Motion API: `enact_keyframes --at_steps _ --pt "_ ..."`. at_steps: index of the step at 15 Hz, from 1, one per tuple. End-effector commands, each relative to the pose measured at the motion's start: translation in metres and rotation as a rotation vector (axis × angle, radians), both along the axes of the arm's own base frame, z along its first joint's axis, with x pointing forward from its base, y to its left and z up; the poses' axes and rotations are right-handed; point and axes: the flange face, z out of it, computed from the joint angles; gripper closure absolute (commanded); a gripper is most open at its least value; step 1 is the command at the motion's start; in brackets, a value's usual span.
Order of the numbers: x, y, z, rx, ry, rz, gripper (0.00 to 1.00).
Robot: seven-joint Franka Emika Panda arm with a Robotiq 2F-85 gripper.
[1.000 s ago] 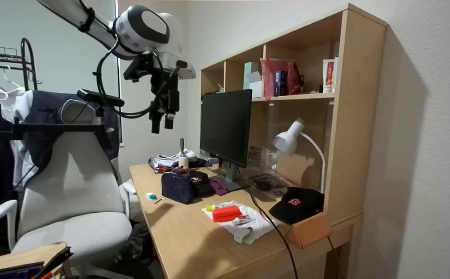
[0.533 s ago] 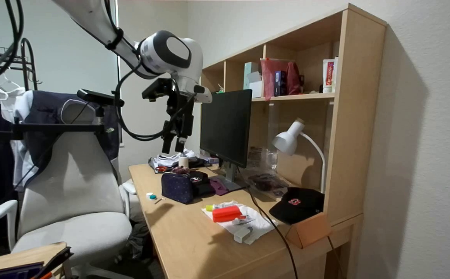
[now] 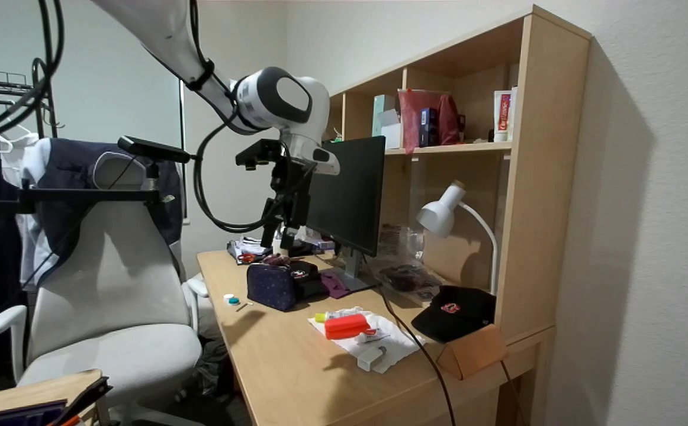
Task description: Pick up the small white bottle and move it to the right
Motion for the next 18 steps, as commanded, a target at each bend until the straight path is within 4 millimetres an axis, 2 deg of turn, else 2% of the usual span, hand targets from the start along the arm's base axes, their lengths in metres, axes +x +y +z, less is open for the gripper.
enact_keyframes --at_steps 1,4,6,10,12,15,18 --pt "0.0 0.001 0.001 0.0 0.0 0.0 0.0" --pt "0.02 -0.01 -0.013 0.02 -0.012 -0.003 0.0" --pt "0.037 -0.027 -0.028 0.03 -0.041 -0.014 0.0" --pt "0.084 -0.058 -0.074 0.083 -0.067 -0.011 0.0" --pt "0.106 -0.061 -0.095 0.102 -0.058 0.028 0.0" --pt "0.137 -0.047 -0.127 0.118 -0.008 0.094 0.0" --pt "0.162 -0.033 -0.149 0.138 0.016 0.117 0.0"
